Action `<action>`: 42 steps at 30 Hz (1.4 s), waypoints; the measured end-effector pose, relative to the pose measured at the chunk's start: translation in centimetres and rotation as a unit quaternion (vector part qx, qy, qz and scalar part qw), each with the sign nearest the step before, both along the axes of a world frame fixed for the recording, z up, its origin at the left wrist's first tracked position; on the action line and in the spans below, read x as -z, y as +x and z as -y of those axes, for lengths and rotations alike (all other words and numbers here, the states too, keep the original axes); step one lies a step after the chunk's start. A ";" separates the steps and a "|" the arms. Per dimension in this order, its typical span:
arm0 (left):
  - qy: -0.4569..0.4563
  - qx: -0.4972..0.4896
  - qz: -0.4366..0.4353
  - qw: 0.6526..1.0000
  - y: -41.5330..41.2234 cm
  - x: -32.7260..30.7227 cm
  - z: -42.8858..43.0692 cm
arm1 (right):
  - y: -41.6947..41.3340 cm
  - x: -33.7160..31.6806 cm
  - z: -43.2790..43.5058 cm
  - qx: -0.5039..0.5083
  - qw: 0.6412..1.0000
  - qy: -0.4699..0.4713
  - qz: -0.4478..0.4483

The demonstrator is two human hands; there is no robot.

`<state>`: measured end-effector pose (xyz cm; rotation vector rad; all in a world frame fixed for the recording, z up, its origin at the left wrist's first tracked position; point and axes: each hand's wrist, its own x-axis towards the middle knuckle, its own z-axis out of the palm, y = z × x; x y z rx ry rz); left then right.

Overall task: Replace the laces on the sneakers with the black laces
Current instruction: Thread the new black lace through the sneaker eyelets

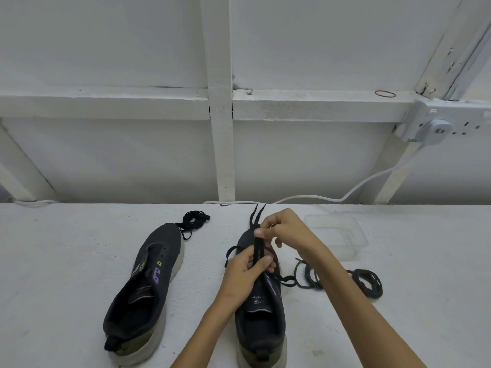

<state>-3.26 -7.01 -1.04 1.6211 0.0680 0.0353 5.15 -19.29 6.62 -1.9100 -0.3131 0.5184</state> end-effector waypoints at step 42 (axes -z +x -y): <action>0.146 0.077 -0.049 0.985 1.7 -0.1 -1.2 | -0.2 -0.9 -0.5 0.071 0.984 0.163 0.003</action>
